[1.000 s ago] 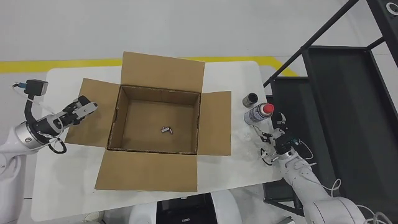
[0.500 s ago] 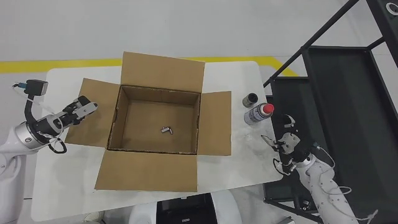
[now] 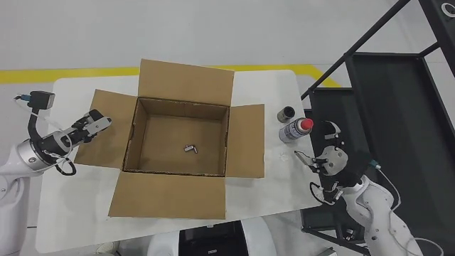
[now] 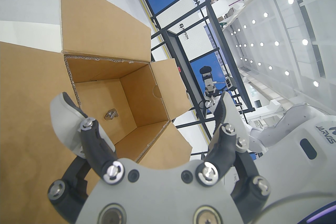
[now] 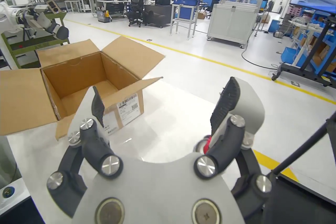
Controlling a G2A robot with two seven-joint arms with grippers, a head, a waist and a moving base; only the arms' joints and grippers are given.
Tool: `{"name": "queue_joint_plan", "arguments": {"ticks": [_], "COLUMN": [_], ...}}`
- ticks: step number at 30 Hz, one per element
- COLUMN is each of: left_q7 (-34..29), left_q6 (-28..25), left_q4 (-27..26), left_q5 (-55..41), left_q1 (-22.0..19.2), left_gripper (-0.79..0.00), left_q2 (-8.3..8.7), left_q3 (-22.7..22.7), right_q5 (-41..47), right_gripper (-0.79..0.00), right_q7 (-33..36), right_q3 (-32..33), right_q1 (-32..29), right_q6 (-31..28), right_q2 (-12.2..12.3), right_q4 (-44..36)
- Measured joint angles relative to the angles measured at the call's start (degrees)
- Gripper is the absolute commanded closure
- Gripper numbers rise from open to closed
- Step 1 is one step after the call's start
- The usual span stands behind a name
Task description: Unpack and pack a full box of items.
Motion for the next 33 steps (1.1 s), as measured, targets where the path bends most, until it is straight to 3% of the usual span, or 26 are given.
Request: {"name": "queue_joint_plan", "arguments": {"ticks": [4,9,16,20,26,33], "left_q7": [0.0,0.0,0.0,0.0,0.0,0.0], "left_q6": [0.0,0.0,0.0,0.0,0.0,0.0], "left_q4": [0.0,0.0,0.0,0.0,0.0,0.0], "left_q5": [0.0,0.0,0.0,0.0,0.0,0.0], "left_q1": [0.0,0.0,0.0,0.0,0.0,0.0], "left_gripper": [-0.785,-0.785,-0.785,-0.785,-0.785,-0.785], "left_q2": [0.0,0.0,0.0,0.0,0.0,0.0], "left_q3": [0.0,0.0,0.0,0.0,0.0,0.0], "right_q5": [0.7,3.7,8.6,7.0,7.0,7.1], "right_gripper": [-0.785,-0.785,-0.785,-0.785,-0.785,-0.785], "right_q7": [7.2,22.6,40.5,49.1,55.7,55.7], "right_q3": [-3.3,-8.7,-18.8,-24.7,-32.7,-32.8], "right_q1": [2.4,6.8,15.0,18.8,23.0,23.0], "right_q6": [-3.7,-8.2,-6.2,-4.8,-1.4,-1.4], "right_q2": [0.1,0.3,-0.2,-0.5,-1.3,-1.3], "right_q4": [-4.2,-8.1,-10.8,-12.3,-11.5,-11.4]}}
